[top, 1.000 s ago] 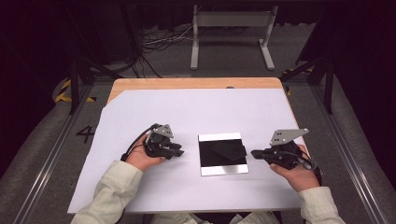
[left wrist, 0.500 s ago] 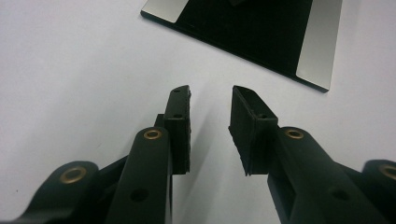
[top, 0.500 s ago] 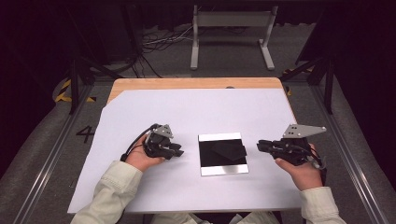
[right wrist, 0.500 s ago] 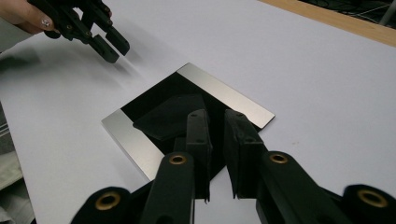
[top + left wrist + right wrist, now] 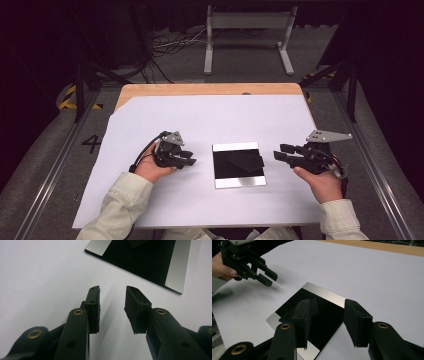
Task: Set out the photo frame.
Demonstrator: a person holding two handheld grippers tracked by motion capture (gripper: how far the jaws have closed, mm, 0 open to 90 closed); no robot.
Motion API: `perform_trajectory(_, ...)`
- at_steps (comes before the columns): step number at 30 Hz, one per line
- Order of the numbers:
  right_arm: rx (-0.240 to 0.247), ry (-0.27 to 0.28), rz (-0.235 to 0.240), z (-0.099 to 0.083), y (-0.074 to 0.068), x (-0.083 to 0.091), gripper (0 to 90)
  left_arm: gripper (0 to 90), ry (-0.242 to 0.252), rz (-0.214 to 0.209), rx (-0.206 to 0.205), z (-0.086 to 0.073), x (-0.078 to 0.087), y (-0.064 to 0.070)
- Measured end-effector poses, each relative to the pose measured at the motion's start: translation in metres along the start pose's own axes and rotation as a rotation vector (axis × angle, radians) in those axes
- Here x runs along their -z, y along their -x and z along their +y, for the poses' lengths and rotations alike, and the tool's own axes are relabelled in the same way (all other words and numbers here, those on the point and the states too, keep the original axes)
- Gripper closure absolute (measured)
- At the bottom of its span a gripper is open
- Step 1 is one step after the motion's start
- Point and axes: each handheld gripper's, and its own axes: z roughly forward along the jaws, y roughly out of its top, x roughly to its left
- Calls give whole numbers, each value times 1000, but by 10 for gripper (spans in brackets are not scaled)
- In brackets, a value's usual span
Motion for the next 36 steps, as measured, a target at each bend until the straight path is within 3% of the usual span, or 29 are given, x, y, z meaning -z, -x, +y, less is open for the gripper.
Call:
perform_trajectory(7,-66,8,-6,0,4,-2,493,644,-2,3,-1,-1,0,-1)
perform_trajectory(22,-168,-103,-22,3,6,-18,451,638,-15,-3,5,-4,0,-1)
perform_trajectory(36,-294,-175,94,9,6,-34,383,637,-16,14,30,-17,10,0)
